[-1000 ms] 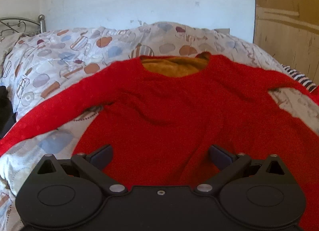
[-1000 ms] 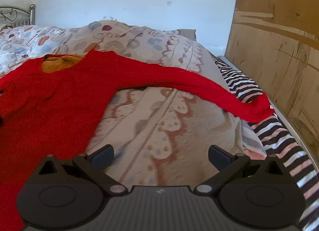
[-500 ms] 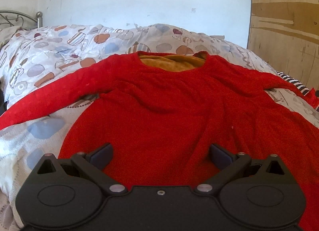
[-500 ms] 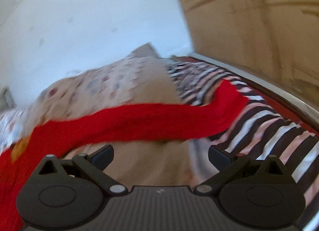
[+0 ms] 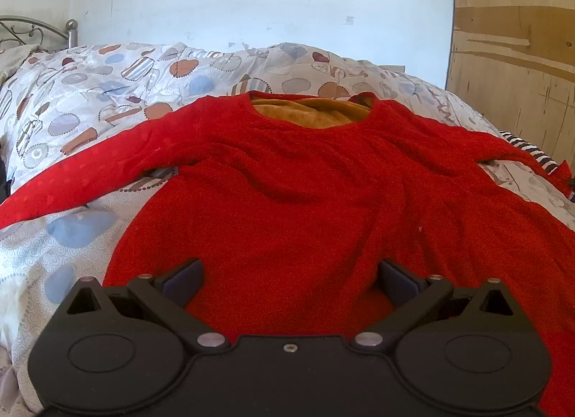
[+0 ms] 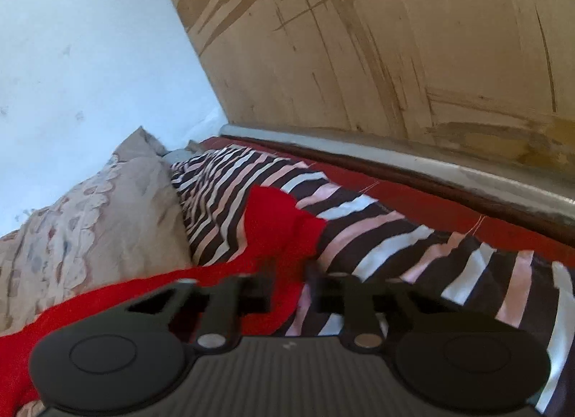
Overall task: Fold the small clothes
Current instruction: 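Grasp the sweater sleeve cuff with the right tool and lift it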
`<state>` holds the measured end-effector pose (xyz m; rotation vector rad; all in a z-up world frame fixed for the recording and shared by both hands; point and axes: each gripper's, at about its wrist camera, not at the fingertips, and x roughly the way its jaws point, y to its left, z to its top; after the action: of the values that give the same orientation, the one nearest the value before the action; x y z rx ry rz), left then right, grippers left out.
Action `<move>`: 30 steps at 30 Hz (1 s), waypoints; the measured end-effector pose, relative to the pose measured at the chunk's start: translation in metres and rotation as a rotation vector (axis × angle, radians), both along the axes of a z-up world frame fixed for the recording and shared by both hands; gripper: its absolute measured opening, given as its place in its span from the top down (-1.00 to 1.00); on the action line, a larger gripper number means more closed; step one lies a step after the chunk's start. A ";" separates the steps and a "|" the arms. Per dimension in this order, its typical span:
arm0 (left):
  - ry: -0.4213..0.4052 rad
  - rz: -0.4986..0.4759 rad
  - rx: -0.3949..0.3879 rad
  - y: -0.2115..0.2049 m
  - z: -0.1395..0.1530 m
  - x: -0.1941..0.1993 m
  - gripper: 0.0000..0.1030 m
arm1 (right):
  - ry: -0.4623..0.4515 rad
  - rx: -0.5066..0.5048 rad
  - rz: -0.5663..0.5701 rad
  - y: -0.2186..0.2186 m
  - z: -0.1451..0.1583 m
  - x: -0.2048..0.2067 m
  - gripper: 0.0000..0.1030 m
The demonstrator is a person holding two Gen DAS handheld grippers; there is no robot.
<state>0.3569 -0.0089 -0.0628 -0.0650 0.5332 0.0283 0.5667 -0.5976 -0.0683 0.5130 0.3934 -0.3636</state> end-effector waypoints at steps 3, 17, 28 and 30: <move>-0.002 -0.001 -0.002 0.000 0.001 -0.001 -0.99 | -0.028 -0.061 0.006 0.011 0.015 -0.007 0.89; -0.098 0.042 -0.073 0.025 0.054 -0.038 -0.99 | -0.230 -0.318 0.320 0.142 0.174 -0.031 0.91; -0.150 0.155 -0.105 0.074 0.075 -0.072 -0.99 | -0.332 -0.464 0.762 0.334 0.214 -0.058 0.91; -0.150 0.175 -0.111 0.083 0.075 -0.076 -0.99 | -0.308 -0.490 0.851 0.370 0.204 -0.065 0.91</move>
<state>0.2812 0.0737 0.0121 -0.2205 0.3780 0.1634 0.5018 -0.2280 0.1361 -0.1054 0.1832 0.4375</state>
